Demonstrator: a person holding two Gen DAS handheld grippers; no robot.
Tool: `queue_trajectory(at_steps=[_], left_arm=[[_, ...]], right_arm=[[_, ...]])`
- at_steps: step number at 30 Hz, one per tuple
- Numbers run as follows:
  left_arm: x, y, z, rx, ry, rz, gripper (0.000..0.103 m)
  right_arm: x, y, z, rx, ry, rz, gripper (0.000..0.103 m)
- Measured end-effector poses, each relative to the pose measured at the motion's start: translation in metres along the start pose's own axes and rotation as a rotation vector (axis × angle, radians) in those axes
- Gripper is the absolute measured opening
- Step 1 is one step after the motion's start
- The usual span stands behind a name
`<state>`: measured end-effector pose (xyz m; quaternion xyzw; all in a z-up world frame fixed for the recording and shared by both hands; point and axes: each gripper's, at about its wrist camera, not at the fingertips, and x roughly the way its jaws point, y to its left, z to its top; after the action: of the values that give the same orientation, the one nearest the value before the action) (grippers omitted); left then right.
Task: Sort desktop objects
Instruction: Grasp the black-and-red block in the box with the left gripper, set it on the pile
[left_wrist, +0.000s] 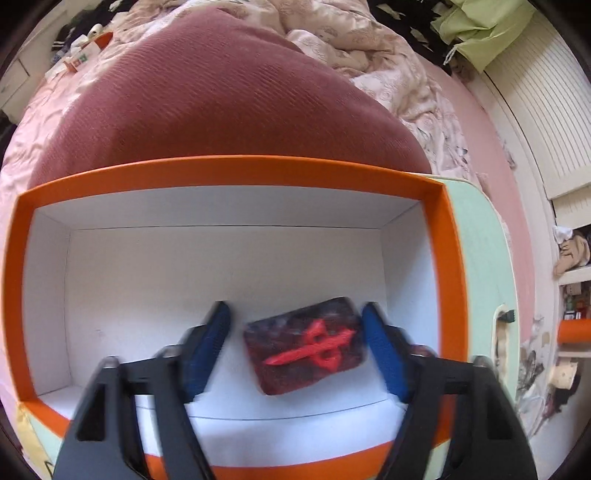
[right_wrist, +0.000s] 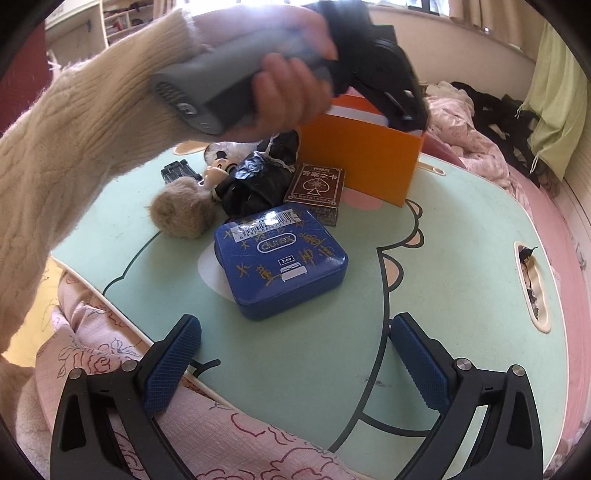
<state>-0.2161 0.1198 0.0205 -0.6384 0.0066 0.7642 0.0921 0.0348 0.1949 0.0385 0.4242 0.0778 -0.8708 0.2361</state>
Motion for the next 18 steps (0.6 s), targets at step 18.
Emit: queue_trajectory(at_steps=[18], left_arm=[[-0.128, 0.122, -0.152, -0.081, -0.367, -0.289, 0.046]], right_arm=[[0.000, 0.001, -0.002, 0.000, 0.002, -0.004, 0.103]])
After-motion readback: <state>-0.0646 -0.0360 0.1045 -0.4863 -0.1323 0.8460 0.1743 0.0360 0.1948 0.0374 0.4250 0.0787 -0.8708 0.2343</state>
